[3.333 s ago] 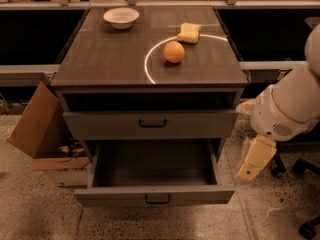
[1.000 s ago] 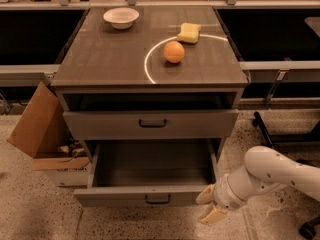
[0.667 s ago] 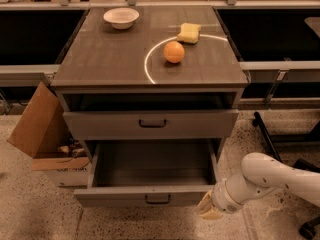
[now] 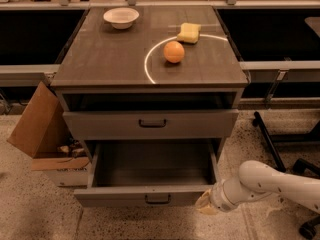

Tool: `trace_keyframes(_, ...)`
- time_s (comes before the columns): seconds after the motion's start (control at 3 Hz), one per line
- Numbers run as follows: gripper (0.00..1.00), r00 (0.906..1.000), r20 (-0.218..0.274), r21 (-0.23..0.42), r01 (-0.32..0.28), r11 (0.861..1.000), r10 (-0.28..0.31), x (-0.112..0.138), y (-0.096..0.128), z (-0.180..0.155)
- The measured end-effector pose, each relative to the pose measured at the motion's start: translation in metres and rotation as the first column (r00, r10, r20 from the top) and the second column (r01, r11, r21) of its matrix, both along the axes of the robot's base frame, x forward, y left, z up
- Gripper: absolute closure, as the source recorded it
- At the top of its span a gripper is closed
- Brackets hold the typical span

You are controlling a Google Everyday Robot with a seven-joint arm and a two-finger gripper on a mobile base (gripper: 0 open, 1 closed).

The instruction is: Close middle drawer

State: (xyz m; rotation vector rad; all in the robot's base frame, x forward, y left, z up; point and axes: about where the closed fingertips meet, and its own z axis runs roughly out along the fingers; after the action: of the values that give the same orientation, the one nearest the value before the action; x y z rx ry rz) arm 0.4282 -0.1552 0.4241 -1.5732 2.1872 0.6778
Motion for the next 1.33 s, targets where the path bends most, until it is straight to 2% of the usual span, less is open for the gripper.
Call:
trace_keyframes(0.33,1.00,0.9947,0.050,-0.003,0.090,0.996,-0.090,0.022,-0.001,-0.013)
trace_keyframes(0.67,1.00,0.9846,0.096,0.000,0.147,0.989,-0.146,0.037,0.000,-0.014)
trace_keyframes(1.0,1.00,0.9755,0.139,-0.003,0.172,0.985,-0.170,0.082,0.011,-0.020)
trace_keyframes(1.33,1.00,0.9755,0.139,-0.003,0.172,0.985,-0.170,0.082,0.011,-0.020)
